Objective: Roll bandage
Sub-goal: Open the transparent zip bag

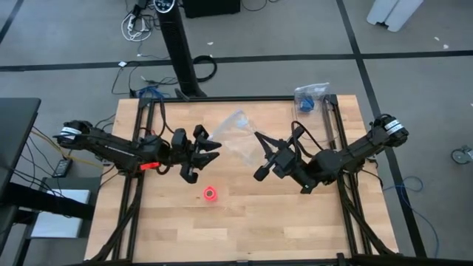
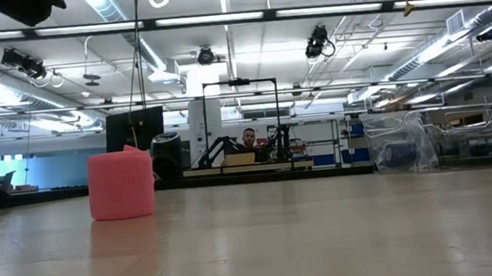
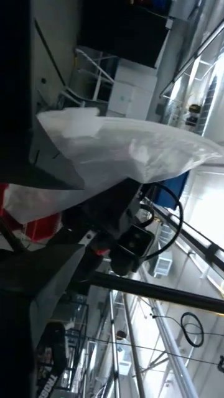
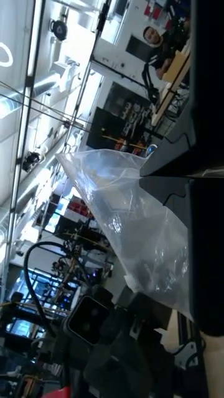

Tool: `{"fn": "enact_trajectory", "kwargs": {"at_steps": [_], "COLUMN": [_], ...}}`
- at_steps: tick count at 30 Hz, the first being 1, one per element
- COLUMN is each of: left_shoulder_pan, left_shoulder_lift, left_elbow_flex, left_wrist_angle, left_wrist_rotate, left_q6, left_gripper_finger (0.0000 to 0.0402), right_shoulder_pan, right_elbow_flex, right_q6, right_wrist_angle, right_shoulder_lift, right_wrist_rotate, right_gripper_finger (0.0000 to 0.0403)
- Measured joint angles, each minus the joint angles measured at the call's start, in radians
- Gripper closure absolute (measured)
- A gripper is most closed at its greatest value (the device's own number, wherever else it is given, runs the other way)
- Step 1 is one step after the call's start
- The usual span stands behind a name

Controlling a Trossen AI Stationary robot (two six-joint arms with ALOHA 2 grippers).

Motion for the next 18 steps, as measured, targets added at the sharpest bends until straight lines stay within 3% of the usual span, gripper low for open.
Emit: {"fn": "enact_trajectory", "kwargs": {"at_steps": [11,18], "left_shoulder_pan": [-0.032,-0.07], "left_shoulder_lift": [-0.001,-0.001], "left_elbow_flex": [-0.006,-0.006], "left_wrist_angle": [0.004,-0.102], "left_wrist_rotate": [0.002,-0.074], "left_q6": [0.046,0.079], "left_gripper_finger": [0.0326,0.0318], "right_shoulder_pan": [0.007,0.008], "right_elbow_flex": [0.0,0.0], "right_q6": [-0.038,-0.148], "right_wrist_angle": [0.052,0.179], "right_shoulder_lift": [0.0,0.0], "right_wrist_rotate": [-0.001,0.0], "right_gripper_finger": [0.0403,0.0403]}}
